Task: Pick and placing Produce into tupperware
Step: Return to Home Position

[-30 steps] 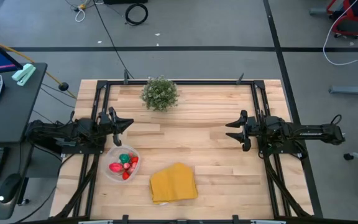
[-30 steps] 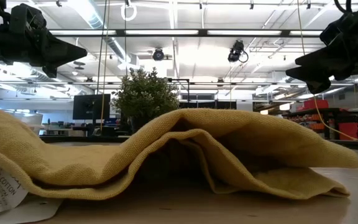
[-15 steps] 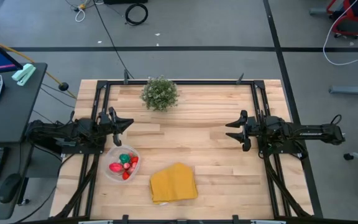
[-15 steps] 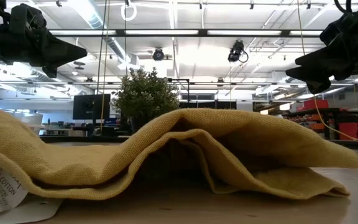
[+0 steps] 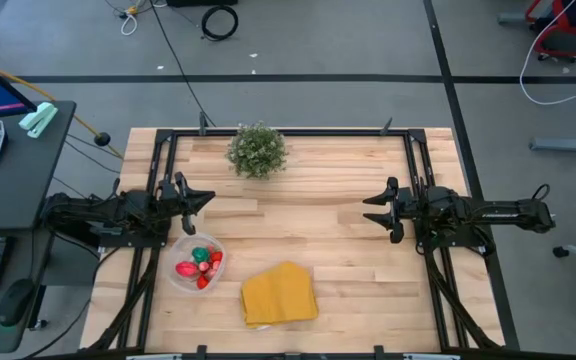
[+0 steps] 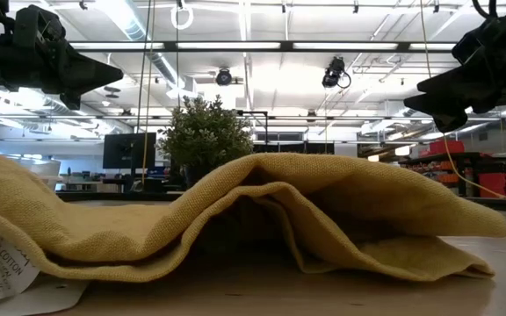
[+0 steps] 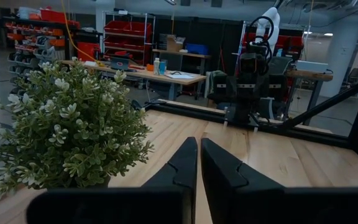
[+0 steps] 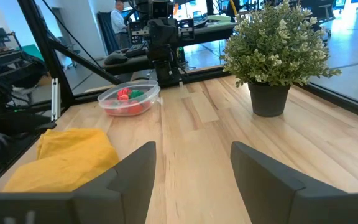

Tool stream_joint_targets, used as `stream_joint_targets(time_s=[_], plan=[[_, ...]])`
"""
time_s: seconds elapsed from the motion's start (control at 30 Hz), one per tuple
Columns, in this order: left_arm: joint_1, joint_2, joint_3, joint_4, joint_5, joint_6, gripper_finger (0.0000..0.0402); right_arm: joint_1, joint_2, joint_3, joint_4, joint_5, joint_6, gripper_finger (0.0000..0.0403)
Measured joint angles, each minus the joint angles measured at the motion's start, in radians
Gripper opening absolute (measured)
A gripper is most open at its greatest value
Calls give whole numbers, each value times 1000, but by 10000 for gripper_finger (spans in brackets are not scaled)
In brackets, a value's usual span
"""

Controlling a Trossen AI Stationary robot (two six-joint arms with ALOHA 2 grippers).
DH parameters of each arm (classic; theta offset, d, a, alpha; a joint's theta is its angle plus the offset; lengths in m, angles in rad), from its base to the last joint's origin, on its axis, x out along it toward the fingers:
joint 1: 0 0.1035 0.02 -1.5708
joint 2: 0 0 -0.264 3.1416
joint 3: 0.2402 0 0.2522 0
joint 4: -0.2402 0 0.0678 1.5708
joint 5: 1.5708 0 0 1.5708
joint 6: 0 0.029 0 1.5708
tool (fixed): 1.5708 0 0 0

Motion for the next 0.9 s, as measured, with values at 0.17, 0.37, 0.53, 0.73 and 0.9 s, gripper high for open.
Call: stream_joint_targets(time_s=[0.17, 0.37, 0.53, 0.73, 0.9], plan=[[0, 0, 0, 0, 0, 0, 34, 0, 0, 0, 0, 0, 0, 217], [0, 0, 0, 0, 0, 0, 32, 0, 0, 0, 0, 0, 0, 217], [0, 0, 0, 0, 0, 0, 24, 0, 0, 0, 0, 0, 0, 217], [0, 0, 0, 0, 0, 0, 30, 0, 0, 0, 0, 0, 0, 217], [0, 0, 0, 0, 0, 0, 36, 0, 0, 0, 0, 0, 0, 217]])
